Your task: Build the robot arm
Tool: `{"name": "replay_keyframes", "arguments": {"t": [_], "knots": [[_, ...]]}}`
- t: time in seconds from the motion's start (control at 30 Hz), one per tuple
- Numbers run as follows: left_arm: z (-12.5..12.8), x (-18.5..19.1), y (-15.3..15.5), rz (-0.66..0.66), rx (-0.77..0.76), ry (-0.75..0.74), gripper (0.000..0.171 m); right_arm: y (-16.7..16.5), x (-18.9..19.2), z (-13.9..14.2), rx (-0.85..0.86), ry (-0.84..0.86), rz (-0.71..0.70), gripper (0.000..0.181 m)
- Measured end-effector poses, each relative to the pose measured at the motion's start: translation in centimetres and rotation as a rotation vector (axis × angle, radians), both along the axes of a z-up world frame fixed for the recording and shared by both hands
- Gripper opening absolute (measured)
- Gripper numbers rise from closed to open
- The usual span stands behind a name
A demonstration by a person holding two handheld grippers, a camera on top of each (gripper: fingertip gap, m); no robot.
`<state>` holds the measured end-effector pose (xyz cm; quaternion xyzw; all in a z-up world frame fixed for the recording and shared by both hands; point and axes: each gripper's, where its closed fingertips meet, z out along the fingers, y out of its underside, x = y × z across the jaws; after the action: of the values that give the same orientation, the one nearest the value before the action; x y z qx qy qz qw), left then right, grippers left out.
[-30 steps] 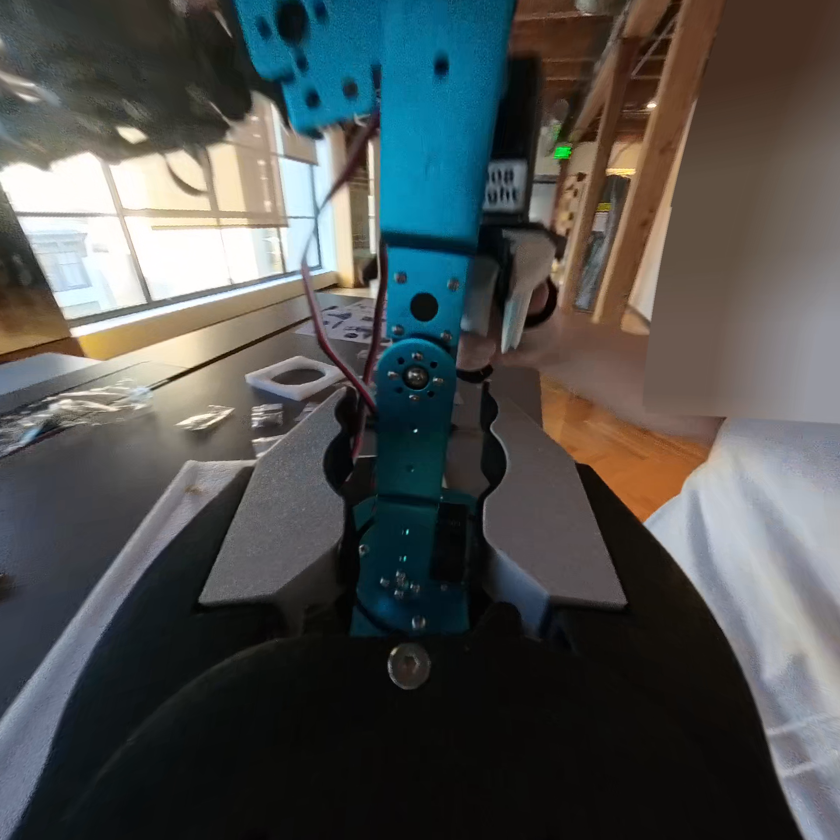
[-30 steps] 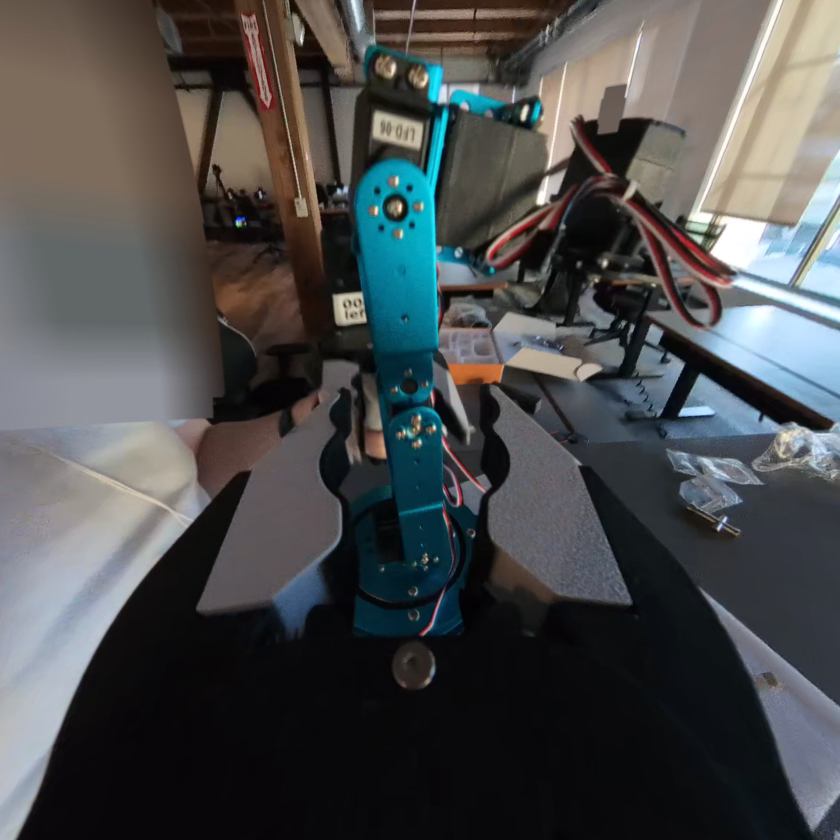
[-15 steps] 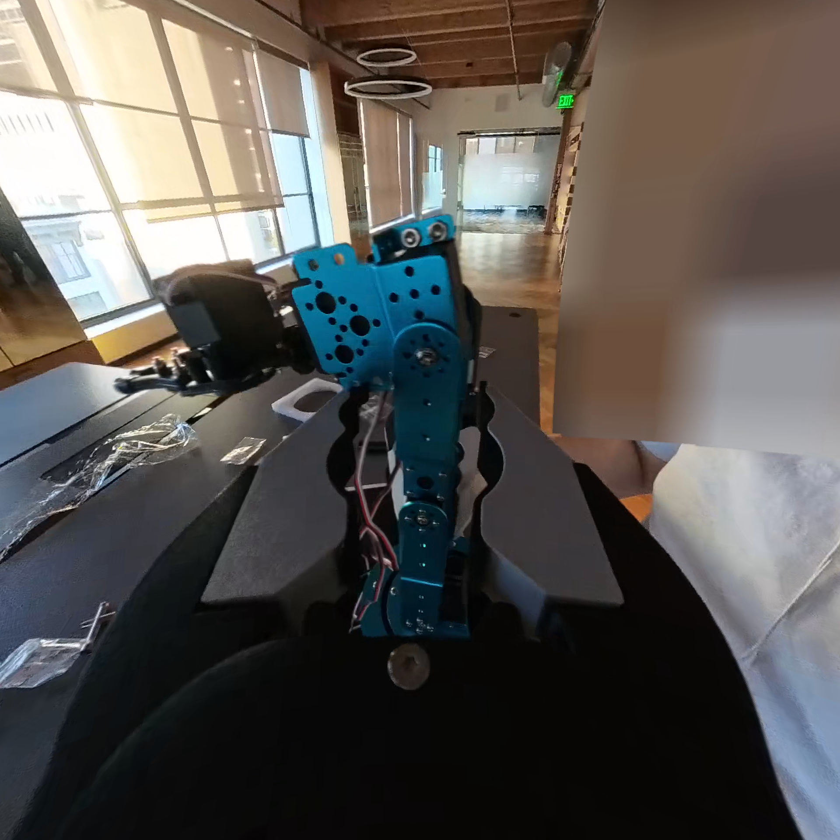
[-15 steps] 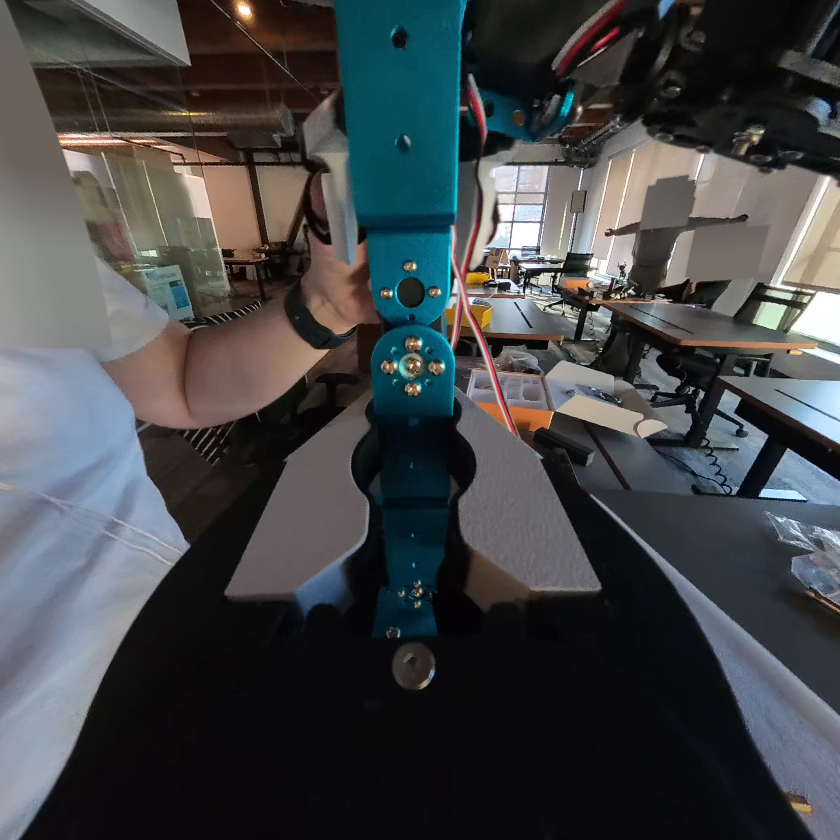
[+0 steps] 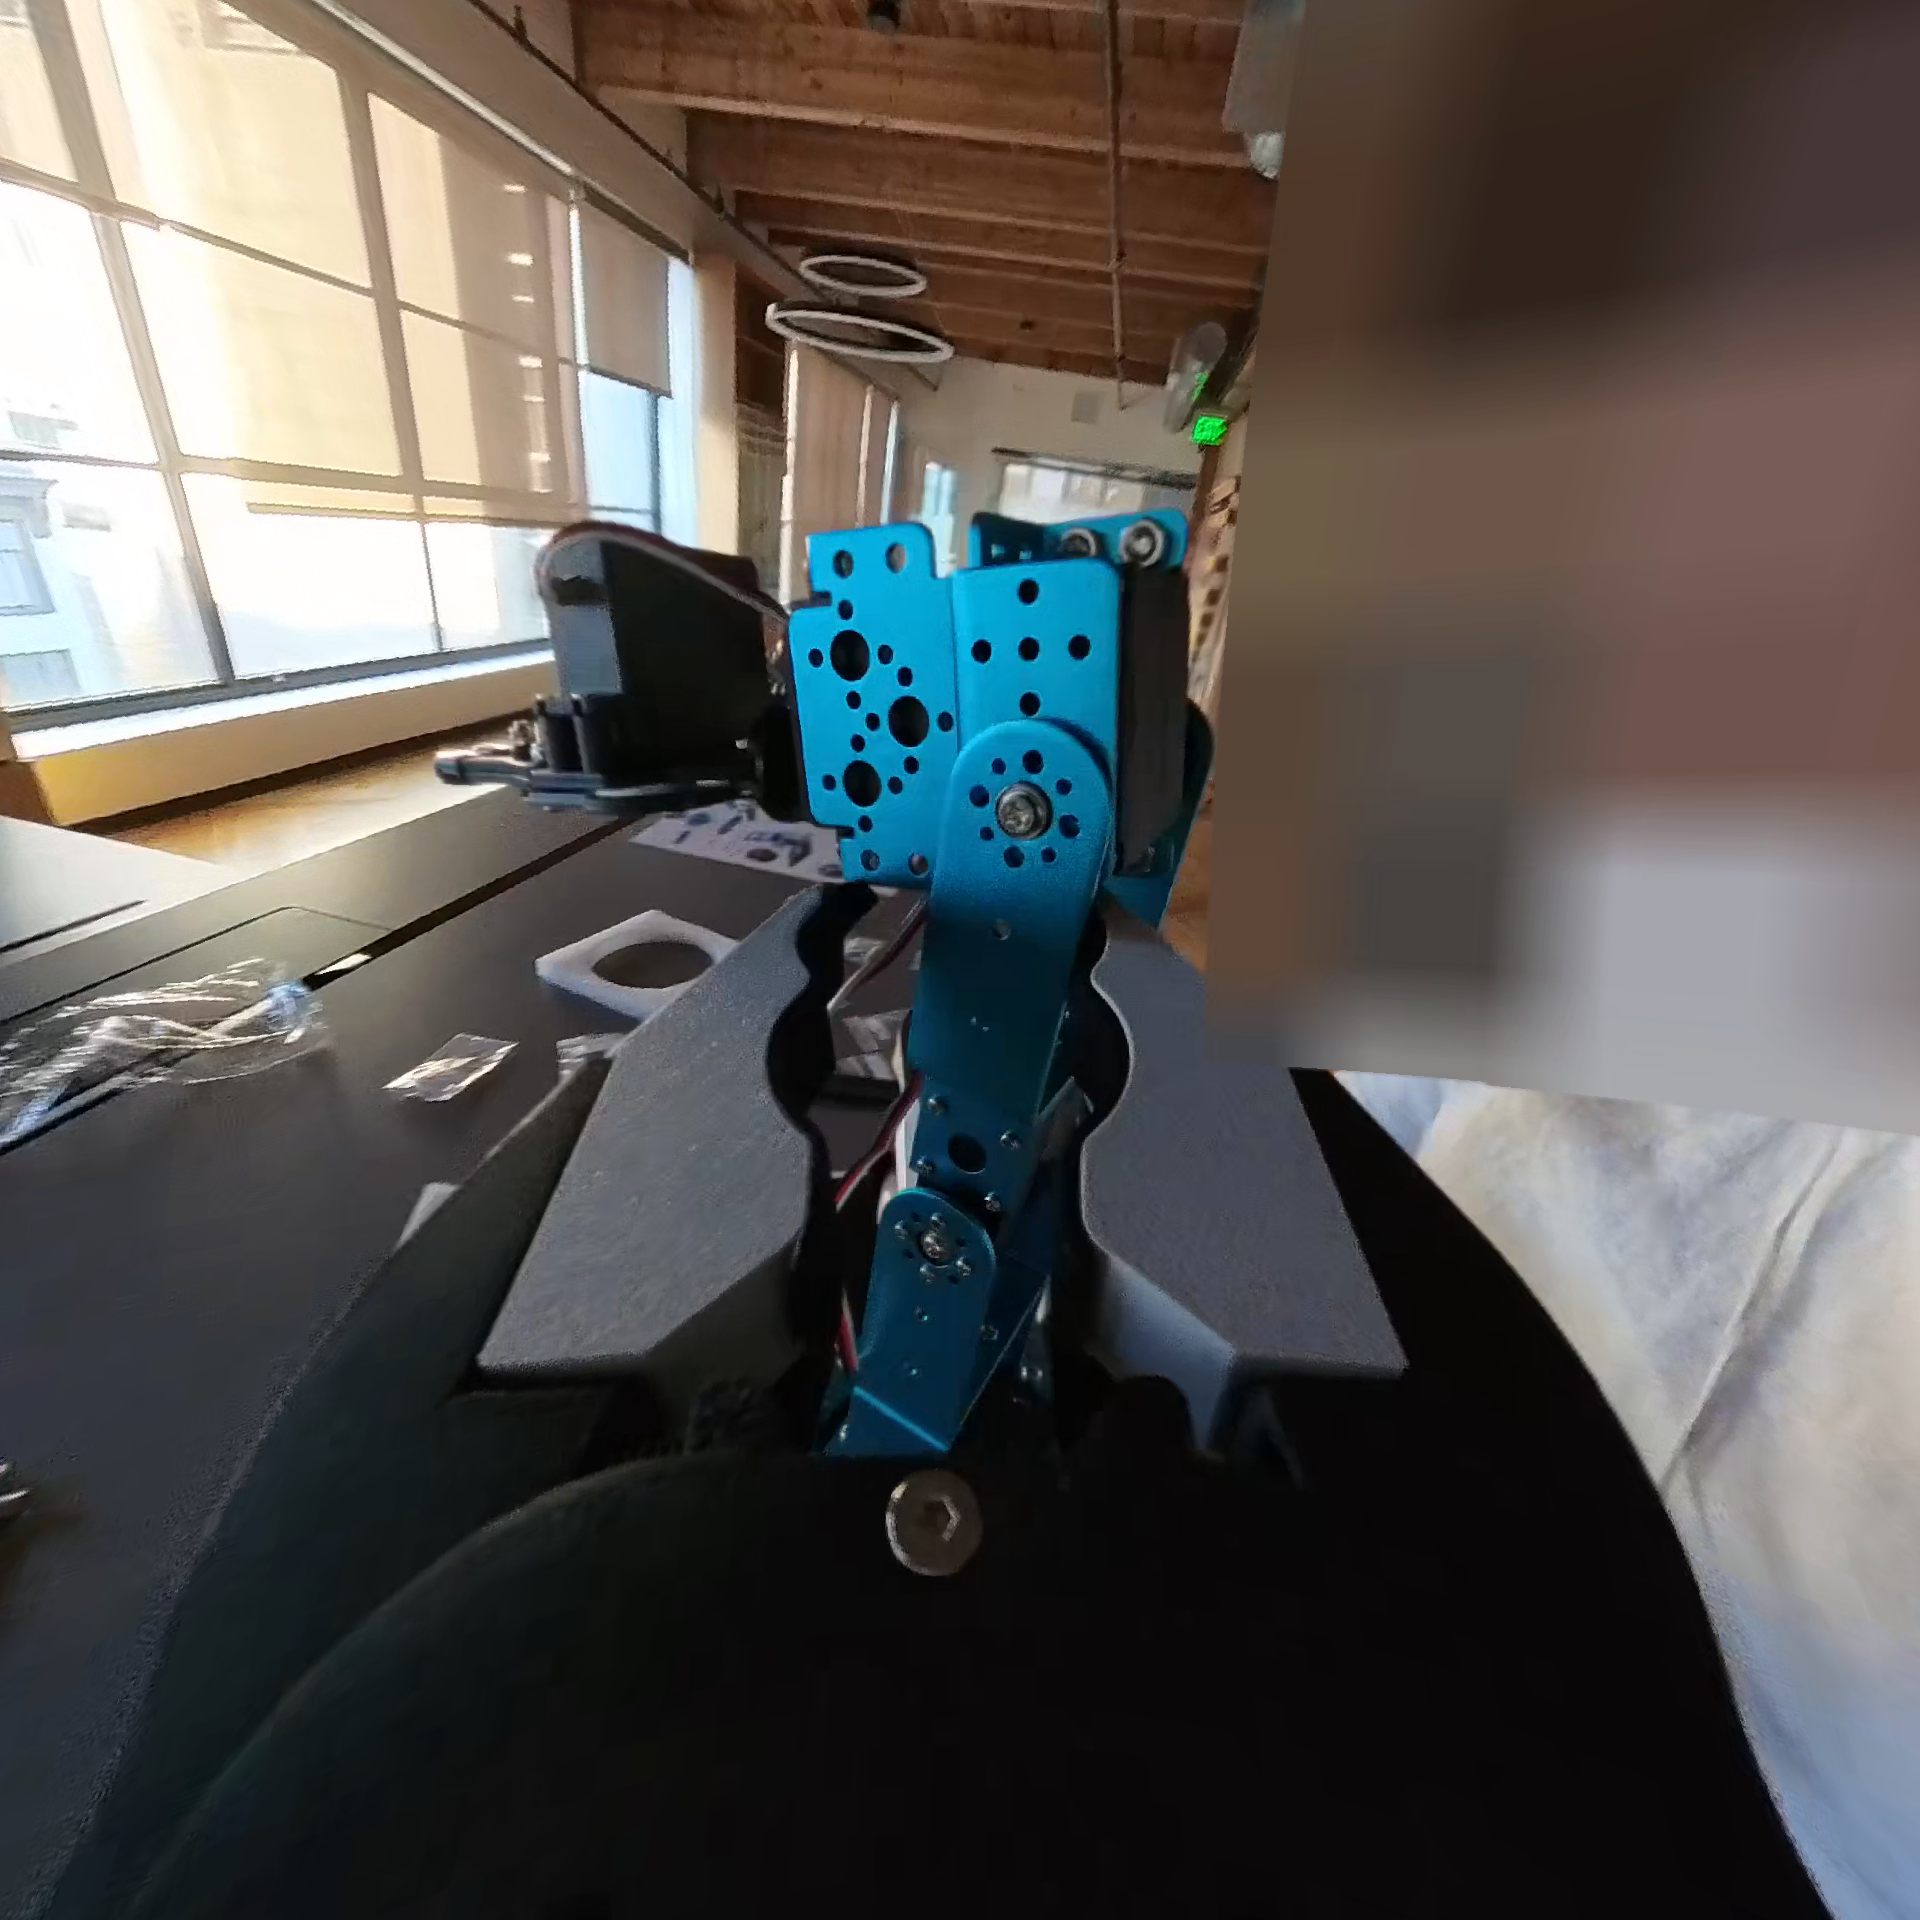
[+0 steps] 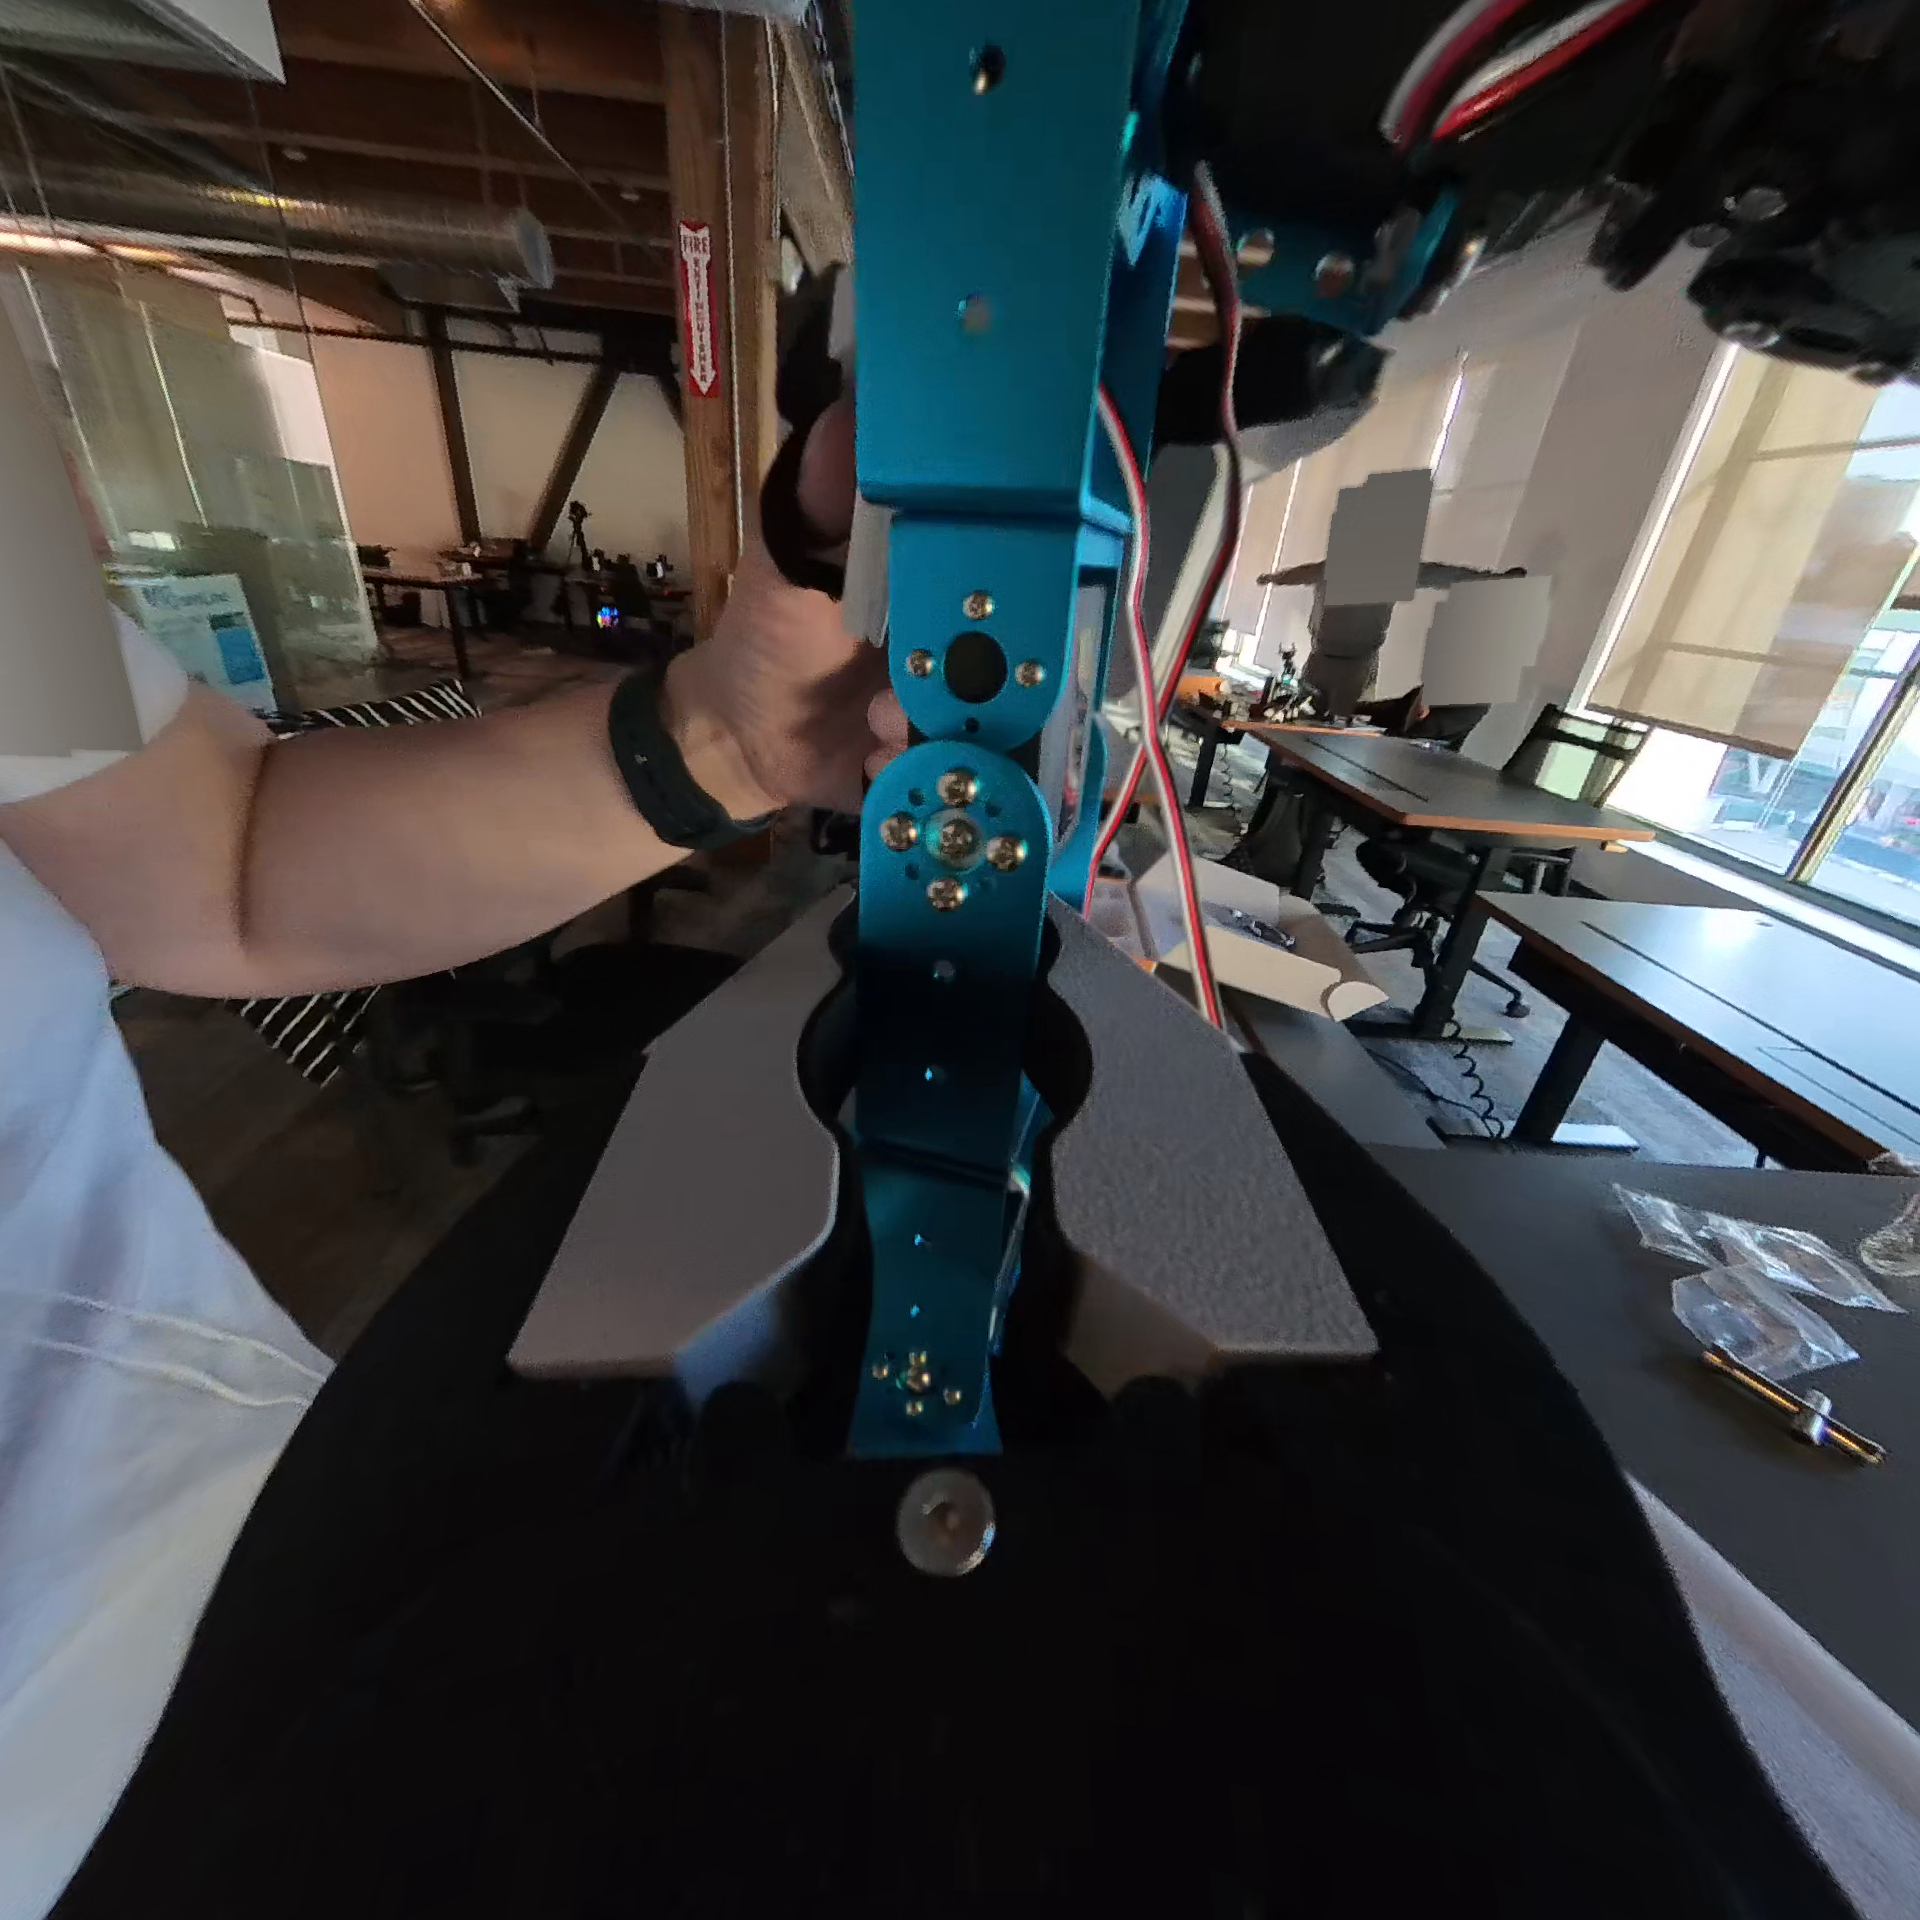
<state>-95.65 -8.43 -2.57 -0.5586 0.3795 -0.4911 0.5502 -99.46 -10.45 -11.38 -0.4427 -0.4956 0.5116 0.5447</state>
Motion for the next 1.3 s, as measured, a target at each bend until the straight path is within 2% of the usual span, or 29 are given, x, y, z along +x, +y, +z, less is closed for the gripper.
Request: {"name": "replay_keyframes", "arguments": {"t": [0.03,0.07,0.33,0.47,0.63,0.73,1.07,1.17,1.23,1.3], "knots": [[-0.1,-0.1,-0.1,-0.022,-0.012,-0.017,0.037,-0.1,0.0,0.1,0.000,0.015,-0.002,0.024],[-0.2,-0.1,-0.6,-0.061,-0.021,-0.027,0.023,0.0,-0.1,0.1,-0.001,0.023,-0.013,0.024],[-0.5,-0.1,-0.7,-0.046,-0.030,-0.018,0.023,0.2,0.4,0.3,0.008,0.052,-0.038,0.023],[-0.5,-0.1,-0.7,-0.040,-0.018,-0.015,0.023,0.5,1.6,0.7,-0.007,0.054,-0.030,0.035],[-0.5,-0.5,-0.8,-0.029,-0.006,-0.011,0.040,0.7,2.8,1.1,-0.043,0.040,-0.070,0.037],[-1.3,-1.1,-0.8,-0.011,0.004,0.012,0.047,0.9,2.4,0.7,-0.090,0.014,-0.101,0.041],[-5.4,-1.3,-0.9,-0.027,0.005,0.071,0.053,1.3,-0.4,-1.6,-0.087,-0.161,-0.181,0.039],[-5.9,-0.6,-0.7,-0.047,0.028,0.089,0.047,1.3,-1.1,-2.2,-0.098,-0.194,-0.188,0.033],[-5.8,-0.3,-1.2,-0.099,0.025,0.074,0.034,1.4,-1.0,-2.3,-0.075,-0.203,-0.204,0.029],[-5.8,-0.2,-1.4,-0.120,0.020,0.050,0.033,1.4,-0.9,-2.3,-0.082,-0.214,-0.196,0.026]]}}
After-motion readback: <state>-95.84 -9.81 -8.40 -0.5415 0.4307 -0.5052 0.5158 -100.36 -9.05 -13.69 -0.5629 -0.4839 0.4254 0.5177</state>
